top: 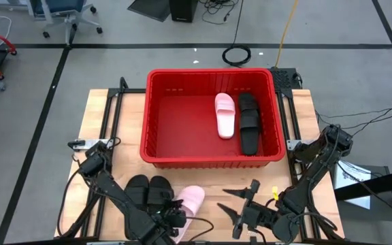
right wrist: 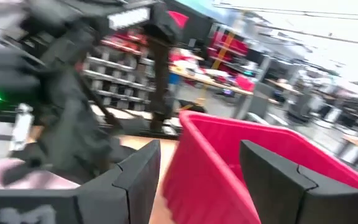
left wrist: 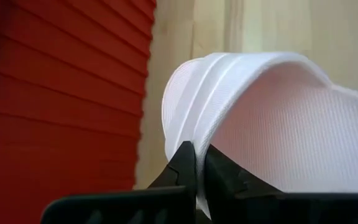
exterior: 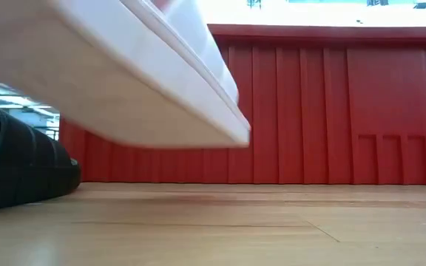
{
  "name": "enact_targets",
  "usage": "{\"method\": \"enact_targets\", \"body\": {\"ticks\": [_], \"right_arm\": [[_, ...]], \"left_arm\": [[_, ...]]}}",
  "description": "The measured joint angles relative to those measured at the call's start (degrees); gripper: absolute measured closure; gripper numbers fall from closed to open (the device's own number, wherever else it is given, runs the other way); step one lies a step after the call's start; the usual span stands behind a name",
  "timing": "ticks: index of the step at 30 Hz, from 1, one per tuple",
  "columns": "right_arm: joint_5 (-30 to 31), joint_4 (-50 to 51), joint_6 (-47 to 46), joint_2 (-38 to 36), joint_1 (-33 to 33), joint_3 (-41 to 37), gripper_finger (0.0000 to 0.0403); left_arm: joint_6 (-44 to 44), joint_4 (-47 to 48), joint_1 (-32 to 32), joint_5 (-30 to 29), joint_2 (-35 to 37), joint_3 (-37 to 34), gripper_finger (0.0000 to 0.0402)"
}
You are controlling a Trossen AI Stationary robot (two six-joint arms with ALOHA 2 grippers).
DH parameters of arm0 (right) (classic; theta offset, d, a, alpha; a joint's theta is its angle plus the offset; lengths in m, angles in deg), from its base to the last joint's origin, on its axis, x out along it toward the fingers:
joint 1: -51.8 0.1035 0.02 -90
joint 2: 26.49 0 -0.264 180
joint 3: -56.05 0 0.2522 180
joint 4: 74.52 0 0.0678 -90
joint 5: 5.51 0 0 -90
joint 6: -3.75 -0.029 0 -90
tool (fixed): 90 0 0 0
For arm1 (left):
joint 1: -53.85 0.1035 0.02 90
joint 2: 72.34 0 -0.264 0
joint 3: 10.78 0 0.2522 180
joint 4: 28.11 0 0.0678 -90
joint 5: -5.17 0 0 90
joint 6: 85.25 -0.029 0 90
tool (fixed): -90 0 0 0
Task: Pick and place slides into bin
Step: Put the pink slide into the red organizer bin
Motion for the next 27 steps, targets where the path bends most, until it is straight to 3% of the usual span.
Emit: {"method": "enact_targets", "body": {"ticks": [8, 16, 27], "right_arm": [[8.6, -1.4, 3.0, 0.0, 1.1, 0.1, 0.0195], [8.3, -1.6, 2.7, 0.0, 1.2, 0.1, 0.0195], [8.1, -5.2, 4.9, -0.1, 2.9, 0.1, 0.0195]], "left_arm": [[-0.7, 6.8, -1.7, -3.9, 0.1, 7.1, 0.0396], [-8.3, 9.3, -0.8, -8.7, 0.1, 14.4, 0.0396], [-23.9, 9.9, 5.3, -9.5, 0.1, 24.0, 0.0393]]}}
